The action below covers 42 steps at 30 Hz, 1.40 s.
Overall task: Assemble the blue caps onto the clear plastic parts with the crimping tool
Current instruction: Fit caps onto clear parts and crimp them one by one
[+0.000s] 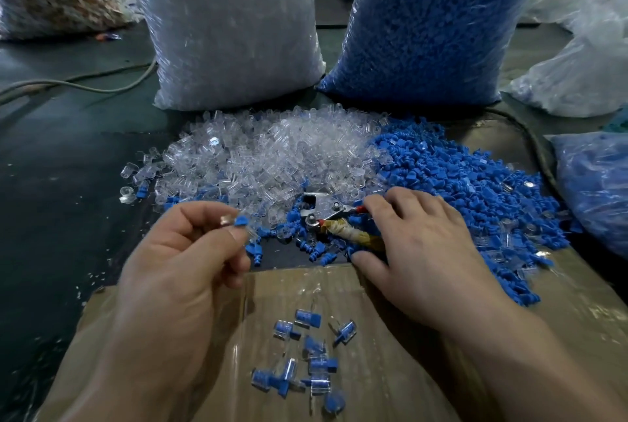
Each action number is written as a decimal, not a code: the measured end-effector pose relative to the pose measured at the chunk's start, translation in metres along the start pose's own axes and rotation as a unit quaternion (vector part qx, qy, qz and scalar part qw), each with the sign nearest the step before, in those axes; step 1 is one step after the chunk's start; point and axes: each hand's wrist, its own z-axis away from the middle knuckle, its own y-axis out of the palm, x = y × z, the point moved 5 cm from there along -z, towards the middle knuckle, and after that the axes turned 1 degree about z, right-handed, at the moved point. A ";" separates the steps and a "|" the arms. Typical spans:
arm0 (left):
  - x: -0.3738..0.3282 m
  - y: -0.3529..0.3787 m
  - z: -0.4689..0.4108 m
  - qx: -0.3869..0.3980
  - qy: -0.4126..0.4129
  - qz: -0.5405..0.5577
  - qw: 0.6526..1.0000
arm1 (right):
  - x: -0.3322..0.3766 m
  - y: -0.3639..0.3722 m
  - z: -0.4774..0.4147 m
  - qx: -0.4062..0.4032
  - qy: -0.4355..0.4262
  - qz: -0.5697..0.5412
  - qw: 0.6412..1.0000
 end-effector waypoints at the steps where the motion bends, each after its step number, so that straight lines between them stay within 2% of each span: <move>1: -0.002 -0.002 -0.002 -0.007 0.009 0.019 1.000 | 0.001 -0.001 -0.001 -0.004 -0.003 0.003 1.000; 5: -0.005 -0.010 -0.008 -0.044 0.019 0.072 0.996 | 0.002 -0.003 -0.006 -0.030 -0.004 0.009 1.000; 10: -0.003 -0.002 -0.003 -0.003 -0.025 0.037 0.999 | 0.001 -0.008 -0.008 -0.062 -0.003 -0.006 0.998; 14: -0.002 0.009 0.005 0.030 -0.070 -0.006 0.997 | -0.001 -0.020 -0.002 -0.133 -0.001 -0.103 0.986; 17: -0.001 0.017 0.010 0.040 -0.065 -0.046 0.996 | 0.005 -0.030 0.007 -0.180 -0.035 -0.170 0.968; 21: -0.002 0.017 0.009 0.026 -0.064 -0.040 0.997 | 0.020 -0.032 0.017 -0.135 -0.106 -0.159 0.972; 27: -0.004 0.016 0.010 0.034 -0.061 -0.014 0.997 | 0.025 -0.034 0.022 -0.103 -0.144 -0.134 0.975; 42: -0.014 0.019 0.012 0.037 -0.024 -0.021 0.999 | 0.025 -0.030 0.021 -0.061 -0.169 -0.132 0.975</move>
